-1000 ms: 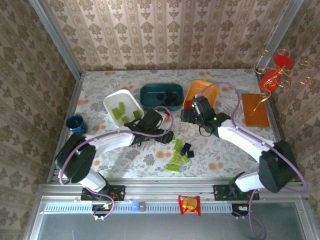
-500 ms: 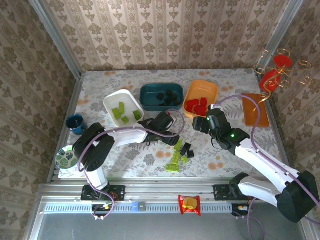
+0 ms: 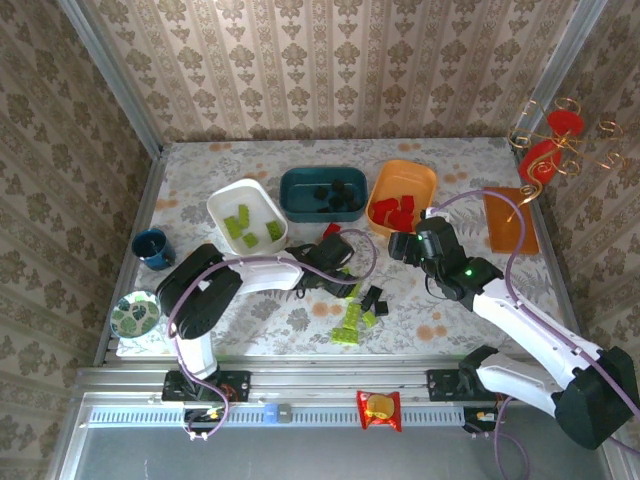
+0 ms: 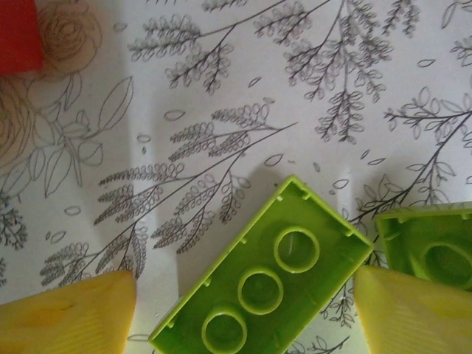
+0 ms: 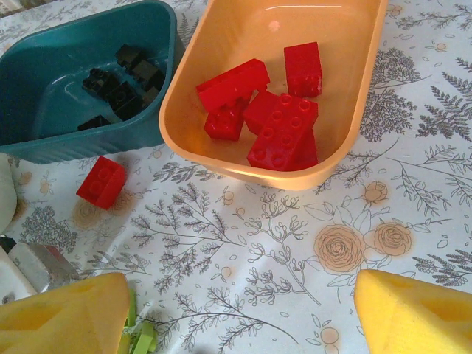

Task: Sort the legos into containers by color
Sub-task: Pick up the lego from the center of the table, then place the lego in the container.

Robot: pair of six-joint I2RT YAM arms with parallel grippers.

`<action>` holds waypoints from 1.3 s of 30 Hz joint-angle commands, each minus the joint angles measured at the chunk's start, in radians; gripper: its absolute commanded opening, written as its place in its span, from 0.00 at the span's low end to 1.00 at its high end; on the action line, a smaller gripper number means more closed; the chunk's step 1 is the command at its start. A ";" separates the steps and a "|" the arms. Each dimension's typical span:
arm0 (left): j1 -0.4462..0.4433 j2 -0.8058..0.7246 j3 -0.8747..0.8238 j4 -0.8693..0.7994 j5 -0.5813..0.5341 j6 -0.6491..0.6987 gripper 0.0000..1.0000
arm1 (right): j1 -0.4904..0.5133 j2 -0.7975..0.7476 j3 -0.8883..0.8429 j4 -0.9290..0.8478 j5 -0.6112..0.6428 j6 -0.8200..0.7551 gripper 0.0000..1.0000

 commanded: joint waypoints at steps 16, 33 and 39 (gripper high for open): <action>0.015 -0.046 -0.015 0.015 -0.013 -0.010 0.33 | -0.014 -0.056 -0.028 -0.023 0.023 0.020 0.82; 0.418 -0.439 -0.227 0.114 -0.227 -0.213 0.31 | -0.014 -0.039 -0.035 0.006 -0.011 0.039 0.82; 0.551 -0.332 -0.141 0.118 -0.175 -0.221 0.35 | -0.013 -0.054 -0.039 -0.024 -0.053 0.040 0.83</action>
